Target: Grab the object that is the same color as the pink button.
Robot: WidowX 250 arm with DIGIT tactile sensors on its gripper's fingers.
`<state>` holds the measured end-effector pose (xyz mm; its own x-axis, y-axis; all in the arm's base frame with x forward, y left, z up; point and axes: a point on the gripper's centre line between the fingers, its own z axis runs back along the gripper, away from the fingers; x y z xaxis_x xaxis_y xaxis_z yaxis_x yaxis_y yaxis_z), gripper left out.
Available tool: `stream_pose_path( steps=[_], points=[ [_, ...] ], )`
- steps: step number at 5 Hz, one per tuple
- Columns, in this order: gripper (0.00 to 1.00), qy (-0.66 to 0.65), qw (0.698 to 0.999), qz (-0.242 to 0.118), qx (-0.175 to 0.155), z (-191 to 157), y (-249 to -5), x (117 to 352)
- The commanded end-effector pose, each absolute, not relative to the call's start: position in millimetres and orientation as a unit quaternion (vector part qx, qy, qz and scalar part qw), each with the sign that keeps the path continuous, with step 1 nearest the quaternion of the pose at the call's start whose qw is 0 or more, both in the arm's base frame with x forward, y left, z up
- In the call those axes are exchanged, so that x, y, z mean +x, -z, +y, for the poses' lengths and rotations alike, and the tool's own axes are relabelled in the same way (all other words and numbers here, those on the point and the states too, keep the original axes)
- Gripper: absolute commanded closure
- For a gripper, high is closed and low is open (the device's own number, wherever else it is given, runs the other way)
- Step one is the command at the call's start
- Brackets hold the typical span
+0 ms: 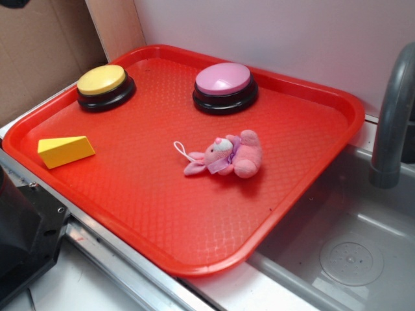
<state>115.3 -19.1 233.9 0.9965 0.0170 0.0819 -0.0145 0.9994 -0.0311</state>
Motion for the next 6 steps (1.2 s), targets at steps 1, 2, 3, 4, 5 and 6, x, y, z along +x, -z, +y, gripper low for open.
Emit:
stream_pose_path(
  steps=[1,2,3,4,5,6],
  points=[
    [0.00,-0.008,0.999,-0.041,-0.015,-19,-234,115],
    [0.00,0.023,0.998,-0.058,-0.002,-26,-224,131],
    [0.00,0.059,0.995,-0.086,0.009,-37,-213,150],
    [0.00,0.098,0.991,-0.089,0.027,-55,-198,171],
    [0.00,0.183,0.976,-0.113,0.016,-77,-173,198],
    [0.00,0.252,0.961,-0.116,0.023,-96,-147,216]
  ],
)
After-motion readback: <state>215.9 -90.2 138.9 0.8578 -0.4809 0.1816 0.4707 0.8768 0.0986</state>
